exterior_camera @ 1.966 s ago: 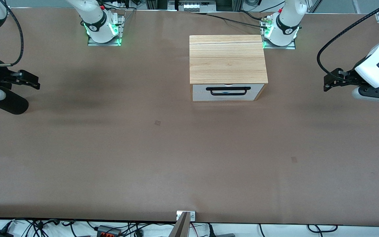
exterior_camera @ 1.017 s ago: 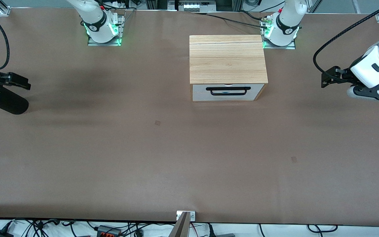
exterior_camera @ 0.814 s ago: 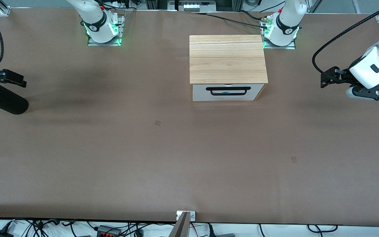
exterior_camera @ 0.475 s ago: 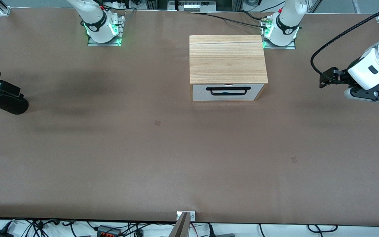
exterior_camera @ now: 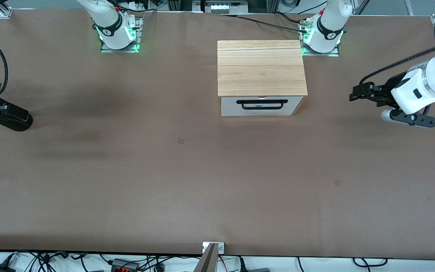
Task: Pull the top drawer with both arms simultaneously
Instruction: 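Move the left gripper toward the drawer handle while the right gripper approaches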
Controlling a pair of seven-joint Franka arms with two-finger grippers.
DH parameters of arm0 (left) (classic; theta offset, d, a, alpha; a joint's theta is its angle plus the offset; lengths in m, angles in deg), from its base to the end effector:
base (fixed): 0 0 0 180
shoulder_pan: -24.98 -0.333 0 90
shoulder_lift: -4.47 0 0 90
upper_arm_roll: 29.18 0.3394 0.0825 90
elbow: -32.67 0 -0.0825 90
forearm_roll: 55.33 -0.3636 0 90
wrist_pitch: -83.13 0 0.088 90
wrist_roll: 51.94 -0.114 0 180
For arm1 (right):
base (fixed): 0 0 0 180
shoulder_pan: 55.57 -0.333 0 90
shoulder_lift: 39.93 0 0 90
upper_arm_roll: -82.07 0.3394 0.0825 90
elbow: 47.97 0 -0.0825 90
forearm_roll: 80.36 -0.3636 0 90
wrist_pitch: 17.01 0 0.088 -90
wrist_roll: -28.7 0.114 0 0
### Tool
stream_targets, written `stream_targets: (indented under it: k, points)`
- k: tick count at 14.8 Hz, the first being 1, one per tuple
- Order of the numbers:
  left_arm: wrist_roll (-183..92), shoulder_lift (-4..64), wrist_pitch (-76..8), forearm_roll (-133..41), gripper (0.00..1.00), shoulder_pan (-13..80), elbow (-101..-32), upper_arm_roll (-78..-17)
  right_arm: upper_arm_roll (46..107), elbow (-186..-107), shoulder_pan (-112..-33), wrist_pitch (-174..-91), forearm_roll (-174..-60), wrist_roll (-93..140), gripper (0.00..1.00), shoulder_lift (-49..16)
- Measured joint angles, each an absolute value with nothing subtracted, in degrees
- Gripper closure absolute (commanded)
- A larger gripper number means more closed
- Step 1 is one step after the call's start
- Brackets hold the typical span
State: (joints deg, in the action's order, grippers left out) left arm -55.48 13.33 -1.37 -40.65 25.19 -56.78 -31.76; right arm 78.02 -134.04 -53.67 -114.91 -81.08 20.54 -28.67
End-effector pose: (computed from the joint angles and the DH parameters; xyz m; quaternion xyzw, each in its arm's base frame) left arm 0.5622 -0.0565 0.5572 0.9828 -0.0514 -0.1183 0.1319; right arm 0.6046 -0.0576 0.5723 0.9998 0.0192 0.0051 0.0013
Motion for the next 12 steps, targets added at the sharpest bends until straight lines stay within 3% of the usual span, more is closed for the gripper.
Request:
stream_targets:
  k: [5, 9, 12]
  points:
    - [-61.2, 17.5, -1.3, -31.0, 0.0, 25.0, -56.9, -31.8, 78.3, -133.7, -54.1, -112.9, -81.7, 19.7, 0.0, -28.6]
    - [-71.0, 20.3, -1.1, -18.3, 0.0, 22.1, -60.2, -31.7, 79.0, -133.9, -60.0, -109.0, -82.8, 19.6, 0.0, -26.7]
    - [-77.3, 21.2, -1.5, -9.4, 0.0, 20.8, -66.3, -31.7, 80.0, -134.1, -64.6, -108.2, -93.7, 19.9, 0.0, -24.0]
